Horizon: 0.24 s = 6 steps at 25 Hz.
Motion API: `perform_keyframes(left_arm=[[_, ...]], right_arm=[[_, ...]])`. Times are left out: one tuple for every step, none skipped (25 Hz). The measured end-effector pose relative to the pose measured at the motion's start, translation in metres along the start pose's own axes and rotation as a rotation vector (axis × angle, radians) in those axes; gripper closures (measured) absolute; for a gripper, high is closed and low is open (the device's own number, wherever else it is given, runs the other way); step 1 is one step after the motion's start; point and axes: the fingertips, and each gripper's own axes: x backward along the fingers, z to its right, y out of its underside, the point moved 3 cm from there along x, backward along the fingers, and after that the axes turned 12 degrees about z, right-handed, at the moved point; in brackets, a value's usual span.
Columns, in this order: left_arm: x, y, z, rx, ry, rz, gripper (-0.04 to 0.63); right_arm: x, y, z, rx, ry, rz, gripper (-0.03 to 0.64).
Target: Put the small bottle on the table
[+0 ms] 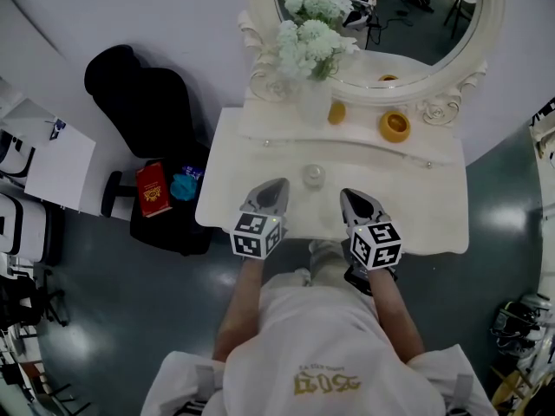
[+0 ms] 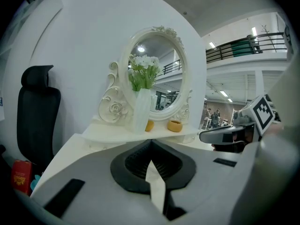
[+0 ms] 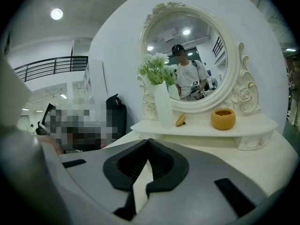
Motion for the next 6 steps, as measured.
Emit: perform_keyframes(left_arm=[[0.0002,0.0002,-0.0005,0.001,0.000,-0.001,0.578],[0.0004,0.0002,-0.0011,0.002,0.000,-0.001,0.578],[0.0008,0.0001,-0.0018,0.003,0.000,0.000,0.578],[0.0012,-0.0002,-0.0026,0.006,-0.001,0.001,0.578],[0.0017,-0.0004,-0.0034,0.008,-0.001,0.002,0.578],[0.0021,-0.0006,-0.0042,0.010,-0.002,0.003,0.578]], right_arm=[[-0.0002,0.0001,-0.0003,0.000,0.000,0.000,0.604],[-0.0004,0.0002,-0.0008,0.000,-0.001,0.000,0.604],[-0.0007,0.0003,-0.0015,0.001,-0.003,-0.001,0.604],[-0.0012,0.0005,-0.0023,0.001,-0.004,-0.001,0.604],[-0.0016,0.0006,-0.0031,0.002,-0.006,-0.002,0.604],[-0.0021,0.0008,-0.0038,0.002,-0.007,-0.003,0.604]])
